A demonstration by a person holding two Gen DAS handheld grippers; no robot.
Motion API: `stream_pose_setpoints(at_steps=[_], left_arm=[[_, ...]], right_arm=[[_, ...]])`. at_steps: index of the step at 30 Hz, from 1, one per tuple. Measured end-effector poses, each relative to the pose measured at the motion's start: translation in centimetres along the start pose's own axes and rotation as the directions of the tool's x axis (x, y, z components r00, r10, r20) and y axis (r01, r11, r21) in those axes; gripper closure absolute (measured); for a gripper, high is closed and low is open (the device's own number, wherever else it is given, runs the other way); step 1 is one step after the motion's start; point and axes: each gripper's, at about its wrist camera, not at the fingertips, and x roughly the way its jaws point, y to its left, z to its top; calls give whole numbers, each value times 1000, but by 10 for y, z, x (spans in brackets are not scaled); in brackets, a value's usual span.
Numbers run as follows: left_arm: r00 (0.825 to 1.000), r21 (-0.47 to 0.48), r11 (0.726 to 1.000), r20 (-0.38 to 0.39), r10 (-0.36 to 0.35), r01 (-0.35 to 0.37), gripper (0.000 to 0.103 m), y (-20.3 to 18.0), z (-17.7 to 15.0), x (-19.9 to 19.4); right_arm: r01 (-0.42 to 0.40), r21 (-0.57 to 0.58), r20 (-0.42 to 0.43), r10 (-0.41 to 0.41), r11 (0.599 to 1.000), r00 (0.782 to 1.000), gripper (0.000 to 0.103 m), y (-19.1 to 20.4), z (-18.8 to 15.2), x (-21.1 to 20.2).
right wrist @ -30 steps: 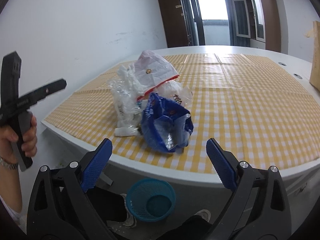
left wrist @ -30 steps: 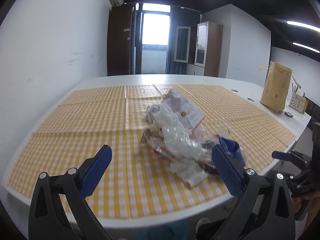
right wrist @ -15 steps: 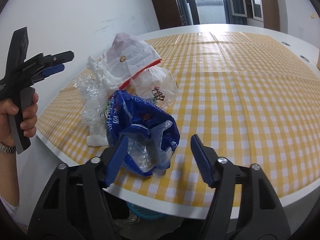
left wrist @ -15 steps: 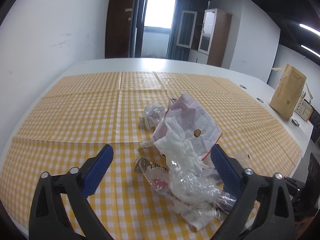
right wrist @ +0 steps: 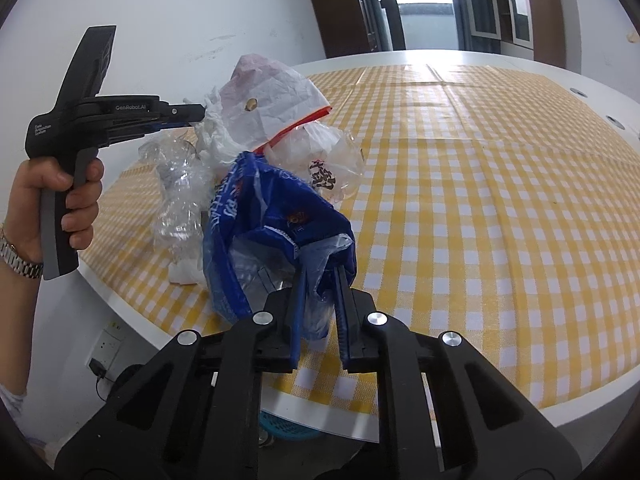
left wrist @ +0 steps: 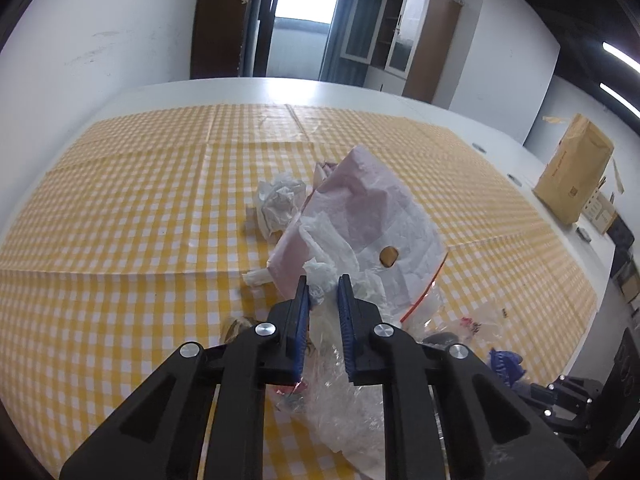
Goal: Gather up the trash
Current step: 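Grasp the blue plastic bag with the right tool while the left tool grasps white tissue, then carry the blue bag and white tissue down over the blue wastebasket with both tools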
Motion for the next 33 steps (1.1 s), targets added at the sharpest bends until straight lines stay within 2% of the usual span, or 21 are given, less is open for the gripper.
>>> stream_pose_setpoints(at_steps=[9,16,26,33], left_arm=[[987,-15,1000,159,6,-4,97,-14,19,-44],[972,-8,1000,235,8,-6,97,-20,20,-84],[967,-9,1000,256,5,-3,98,-19,-20,-133],[957,18,999,287,-40,37,98,-26,-60,-179]], right_arm=[[13,20,91,-14,1000,996,95,-1,-2,-38],[14,22,114,-16,1000,993,95,5,-4,-56],[-5,-2,142,6,1000,990,95,31,-16,-80],[-9,-34,164,14,999,986,95,55,-28,-104]])
